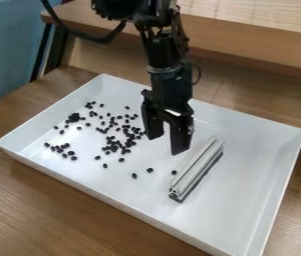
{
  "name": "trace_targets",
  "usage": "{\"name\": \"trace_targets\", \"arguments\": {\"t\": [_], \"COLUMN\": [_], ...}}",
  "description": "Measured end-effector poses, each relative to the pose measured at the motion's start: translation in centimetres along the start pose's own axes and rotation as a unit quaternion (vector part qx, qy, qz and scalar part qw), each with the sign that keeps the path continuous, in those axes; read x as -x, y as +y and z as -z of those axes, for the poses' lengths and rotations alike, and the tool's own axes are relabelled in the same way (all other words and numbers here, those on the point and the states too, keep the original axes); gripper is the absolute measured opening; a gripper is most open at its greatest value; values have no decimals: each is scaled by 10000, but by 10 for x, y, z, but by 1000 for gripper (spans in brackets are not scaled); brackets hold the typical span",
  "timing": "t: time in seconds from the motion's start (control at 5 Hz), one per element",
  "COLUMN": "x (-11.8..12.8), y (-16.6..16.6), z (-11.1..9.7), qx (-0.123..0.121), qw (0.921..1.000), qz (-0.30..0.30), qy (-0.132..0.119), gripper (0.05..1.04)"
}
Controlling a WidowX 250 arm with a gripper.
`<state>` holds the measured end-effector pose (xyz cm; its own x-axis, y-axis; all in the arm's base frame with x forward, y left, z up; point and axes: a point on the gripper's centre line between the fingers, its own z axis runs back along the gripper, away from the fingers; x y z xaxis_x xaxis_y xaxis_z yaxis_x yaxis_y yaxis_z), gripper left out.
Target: Sweep into pile
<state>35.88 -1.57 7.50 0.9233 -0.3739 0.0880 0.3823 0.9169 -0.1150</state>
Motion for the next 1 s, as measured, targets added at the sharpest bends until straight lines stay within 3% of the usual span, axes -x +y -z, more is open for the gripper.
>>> {"name": "trace_targets", "arguments": {"t": [0.2, 0.6, 1.0], "x": [8, 3, -12], "y": [-10, -23, -43], "z": [-19, -15, 20], "qx": [-30, -17, -155], "qw": [9998, 9985, 9977], "qz": [-160, -503, -662], "qy": [-140, -236, -63], "gripper": [1001, 1001, 1001]}}
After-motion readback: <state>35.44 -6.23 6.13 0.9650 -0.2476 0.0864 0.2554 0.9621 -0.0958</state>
